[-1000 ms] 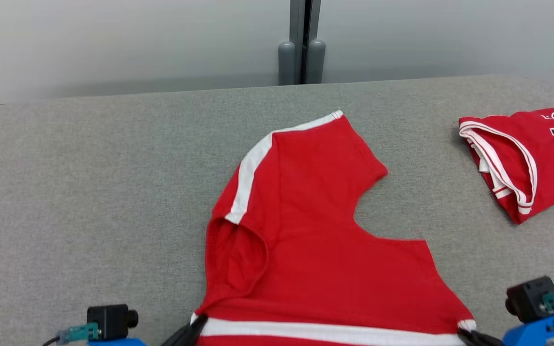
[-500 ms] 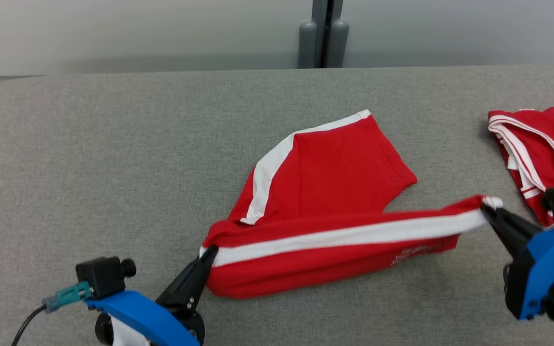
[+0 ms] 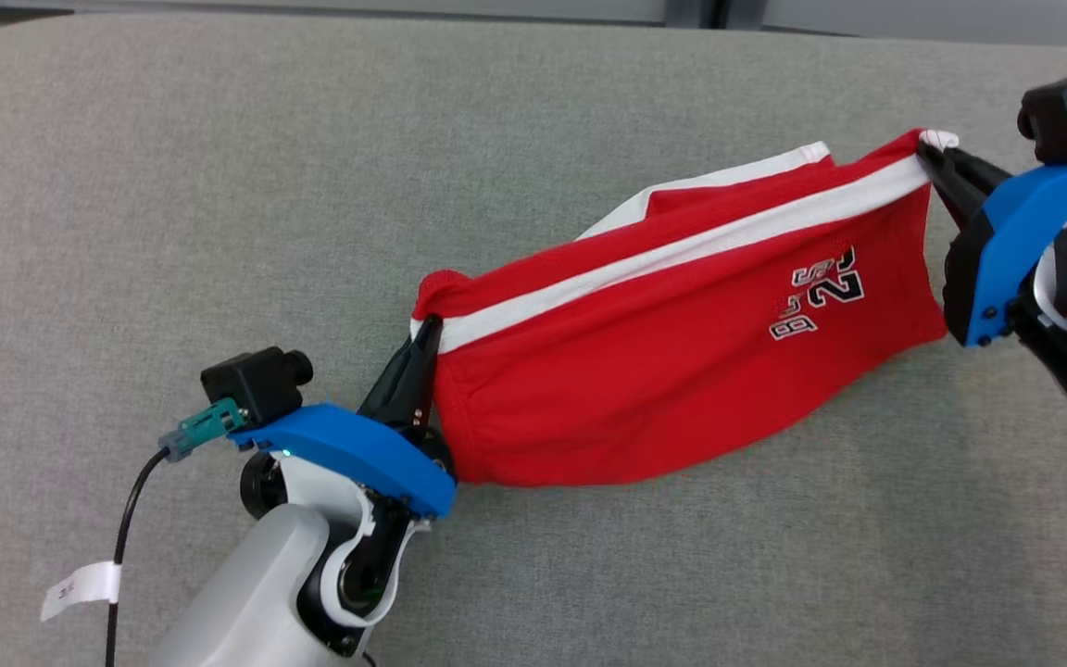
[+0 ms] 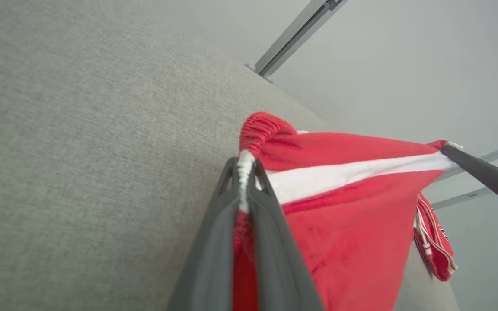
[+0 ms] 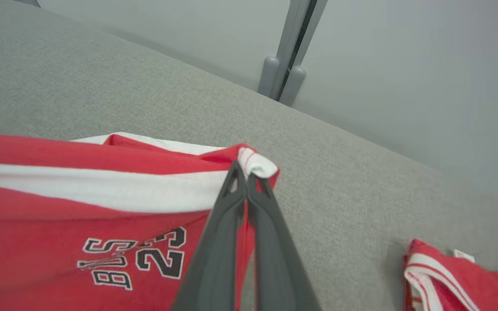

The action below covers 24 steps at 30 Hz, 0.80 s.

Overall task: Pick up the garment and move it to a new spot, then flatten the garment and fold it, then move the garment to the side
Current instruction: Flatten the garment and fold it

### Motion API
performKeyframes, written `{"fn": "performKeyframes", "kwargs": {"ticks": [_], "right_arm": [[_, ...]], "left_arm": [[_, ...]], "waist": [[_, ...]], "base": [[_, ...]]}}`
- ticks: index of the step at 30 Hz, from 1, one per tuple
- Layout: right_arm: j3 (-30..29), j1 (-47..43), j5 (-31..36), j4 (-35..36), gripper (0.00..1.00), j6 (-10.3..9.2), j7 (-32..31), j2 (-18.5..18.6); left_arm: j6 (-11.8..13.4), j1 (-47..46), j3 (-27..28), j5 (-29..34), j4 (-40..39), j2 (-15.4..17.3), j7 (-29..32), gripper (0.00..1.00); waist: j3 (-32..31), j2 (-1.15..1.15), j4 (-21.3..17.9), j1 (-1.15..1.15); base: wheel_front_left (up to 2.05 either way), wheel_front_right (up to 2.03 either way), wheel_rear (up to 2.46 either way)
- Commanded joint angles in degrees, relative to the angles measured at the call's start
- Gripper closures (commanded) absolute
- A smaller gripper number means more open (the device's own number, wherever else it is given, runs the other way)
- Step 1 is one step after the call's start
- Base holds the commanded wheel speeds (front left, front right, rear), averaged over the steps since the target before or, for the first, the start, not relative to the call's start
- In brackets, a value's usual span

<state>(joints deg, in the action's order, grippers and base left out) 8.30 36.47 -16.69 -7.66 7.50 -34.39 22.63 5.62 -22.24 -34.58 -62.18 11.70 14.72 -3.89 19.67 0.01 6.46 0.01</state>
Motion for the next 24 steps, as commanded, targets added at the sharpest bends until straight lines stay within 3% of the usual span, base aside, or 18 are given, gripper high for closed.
{"fn": "performKeyframes", "kwargs": {"ticks": [1, 8, 9, 10, 11, 12, 17, 24], "right_arm": [[0.3, 3.1, 0.1, -3.2, 1.0, -0.02, 1.6, 0.2], [3.6, 10.3, -0.1, -14.4, 1.0, -0.01, 5.0, -1.1], [4.0, 11.0, -0.2, -15.7, 1.0, -0.01, 5.4, -1.3], [4.4, 11.4, -0.5, -17.1, 0.89, -0.01, 5.3, -1.5], [4.6, 11.8, -0.7, -18.2, 0.13, -0.01, 5.3, -1.6], [4.7, 12.2, -0.7, -19.1, 0.0, -0.01, 5.6, -1.6], [5.7, 12.0, -2.9, -22.3, 0.0, -0.01, 6.4, -2.3], [5.8, 8.3, -8.2, -22.1, 0.0, -0.01, 4.2, -1.9]], "left_arm": [[0.4, -2.2, 0.1, 0.7, 2.4, -1.0, -1.0, 1.0], [-1.6, -6.9, -0.5, 1.9, 9.9, -4.7, -3.5, 1.0], [-1.9, -7.5, -0.5, 2.0, 10.8, -5.1, -3.9, 0.89], [-2.3, -7.8, -0.6, 2.0, 11.6, -5.4, -4.1, 0.69], [-2.6, -8.0, -0.7, 2.0, 12.3, -5.7, -4.3, 0.24], [-3.0, -8.1, -0.8, 1.8, 13.0, -6.1, -4.4, 0.0], [-4.6, -8.0, -1.2, 2.0, 14.6, -6.4, -5.2, 0.0], [-4.9, -3.9, -1.7, 3.6, 13.1, -3.4, -7.5, 0.0]], "waist": [[2.7, -0.01, 2.4, -0.01], [5.1, -0.01, 4.0, -0.01], [5.3, -0.01, 4.1, -0.01], [5.4, -0.01, 4.1, -0.01], [5.4, -0.01, 4.1, -0.01], [5.3, -0.01, 4.1, -0.01], [3.9, -0.01, 3.9, -0.01], [-0.4, -0.01, 3.0, -0.01]], "base": [[0.0, 0.0, 0.0], [0.0, 0.0, 0.0], [0.0, 0.0, 0.0], [0.0, 0.0, 0.0], [0.0, 0.0, 0.0], [0.0, 0.0, 0.0], [0.0, 0.0, 0.0], [0.0, 0.0, 0.0]]}}
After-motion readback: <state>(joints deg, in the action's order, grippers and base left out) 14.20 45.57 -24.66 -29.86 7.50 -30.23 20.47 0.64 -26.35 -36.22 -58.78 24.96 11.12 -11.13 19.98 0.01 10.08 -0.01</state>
